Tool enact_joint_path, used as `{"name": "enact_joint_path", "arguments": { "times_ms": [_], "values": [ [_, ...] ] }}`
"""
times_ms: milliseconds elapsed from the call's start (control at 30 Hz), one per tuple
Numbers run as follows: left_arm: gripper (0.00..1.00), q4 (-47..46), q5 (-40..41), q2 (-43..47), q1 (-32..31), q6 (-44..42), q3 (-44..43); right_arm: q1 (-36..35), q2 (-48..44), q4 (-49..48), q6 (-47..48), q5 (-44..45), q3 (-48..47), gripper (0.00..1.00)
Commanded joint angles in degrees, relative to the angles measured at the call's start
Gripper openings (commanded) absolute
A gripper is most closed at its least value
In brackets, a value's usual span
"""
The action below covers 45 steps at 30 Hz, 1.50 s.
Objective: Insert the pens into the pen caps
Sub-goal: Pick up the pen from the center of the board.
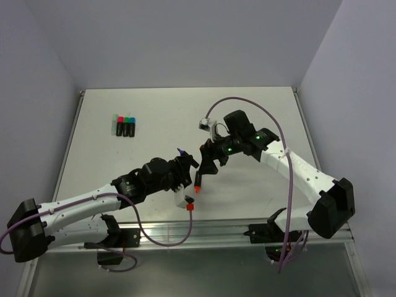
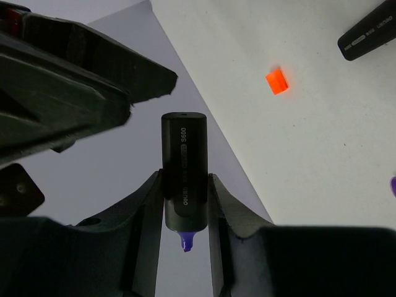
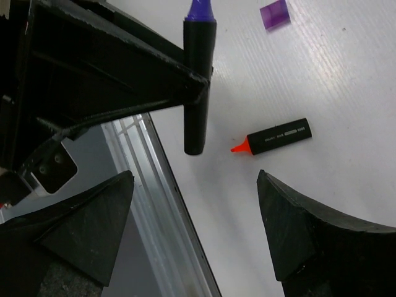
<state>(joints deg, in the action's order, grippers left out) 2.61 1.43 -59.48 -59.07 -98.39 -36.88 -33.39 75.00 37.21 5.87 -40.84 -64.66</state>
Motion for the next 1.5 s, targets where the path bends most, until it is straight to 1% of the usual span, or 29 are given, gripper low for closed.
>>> {"name": "enact_joint_path", "arguments": {
  "times_ms": [0,167,267,367,467,500,600,633,733,767,800,833,933,1067,1100,1167,1233,1267,1300,1333,1400,1433,1467],
  "values": [
    [0.0,-0.2,-0.9,-0.3,0.1,-0.8,-3.3,-2.1,1.1,-3.5,-2.3,3.3,-3.1,0.88],
    [0.0,-1.3,-1.9,-0.5,0.1,-0.8,-3.7,-3.1,4.1,-5.0,-3.3,5.9,-4.3,0.79],
    [0.0,0.1,-2.7,-0.8,0.1,0.0,-5.1,-3.2,5.4,-5.6,-3.4,5.5,-5.6,0.77],
    [0.0,-1.3,-3.8,-1.0,0.0,-0.7,-5.2,-3.4,8.0,-5.8,-3.7,5.2,-7.3,0.72],
    [0.0,-0.2,-4.8,-1.2,0.0,-1.3,-5.6,-3.9,9.5,-5.8,-3.7,4.7,-9.1,0.65],
    [0.0,0.1,-5.1,-1.3,-0.1,-1.4,-5.7,-4.1,9.7,-5.8,-3.7,4.6,-9.3,0.6],
    [0.0,-0.7,-5.3,-1.3,-0.3,-2.5,-4.8,-4.3,10.0,-5.7,-3.3,4.6,-9.9,0.5],
    [0.0,-0.9,-5.4,-1.4,-0.3,-2.8,-4.7,-4.7,10.0,-5.7,-3.3,4.5,-9.7,0.42],
    [0.0,-0.4,-6.0,-1.9,-0.3,-1.9,-5.4,-4.9,10.0,-5.6,-3.1,4.5,-9.2,0.34],
    [0.0,-0.1,-6.1,-2.1,-0.3,-1.8,-5.6,-4.9,9.9,-5.6,-3.1,4.5,-9.2,0.34],
    [0.0,0.0,-6.1,-2.2,-0.3,-1.8,-5.7,-5.0,10.0,-5.5,-3.2,4.4,-9.3,0.37],
    [0.0,-0.2,-6.2,-2.2,-0.3,-1.8,-5.7,-5.0,9.9,-5.4,-3.3,4.5,-9.5,0.38],
    [0.0,-0.9,-5.8,-2.7,-0.3,-1.5,-5.6,-5.0,9.6,-5.6,-3.8,5.5,-10.4,0.35],
    [0.0,-0.7,-5.0,-3.8,-0.4,2.4,-7.1,-5.0,8.9,-6.8,-5.3,5.9,-10.9,0.34],
    [0.0,-0.6,-4.9,-4.0,-0.4,3.2,-7.5,-5.0,8.7,-7.3,-5.6,5.9,-10.7,0.32],
    [0.0,-1.1,-4.6,-4.3,-0.5,5.0,-8.0,-5.0,7.9,-9.0,-5.8,6.1,-10.0,0.25],
    [0.01,-1.0,-4.2,-4.5,-0.5,5.6,-8.4,-5.0,7.4,-9.6,-5.8,6.4,-9.8,0.02],
    [0.01,-1.5,-3.9,-4.7,-0.5,6.0,-8.4,-5.0,7.2,-9.8,-5.8,6.4,-9.7,0.0],
    [0.04,-2.0,-3.3,-4.8,-0.5,6.3,-8.3,-4.9,6.9,-9.8,-5.8,6.4,-9.3,0.0],
    [0.13,-2.1,-2.8,-4.9,-0.4,6.6,-7.9,-5.0,6.3,-10.1,-5.8,6.1,-8.9,0.0],
    [0.29,-5.8,-1.7,-5.5,-0.5,8.6,-7.8,-5.0,5.5,-10.6,-5.8,5.9,-7.7,0.0],
    [0.41,-7.0,-1.7,-5.8,-0.4,9.7,-7.8,-4.9,4.9,-10.7,-5.5,6.0,-7.3,0.0],
    [0.44,-7.8,0.6,-6.3,-0.3,12.3,-8.7,-4.9,4.5,-10.7,-5.3,6.4,-7.0,0.0]
  ]
}}
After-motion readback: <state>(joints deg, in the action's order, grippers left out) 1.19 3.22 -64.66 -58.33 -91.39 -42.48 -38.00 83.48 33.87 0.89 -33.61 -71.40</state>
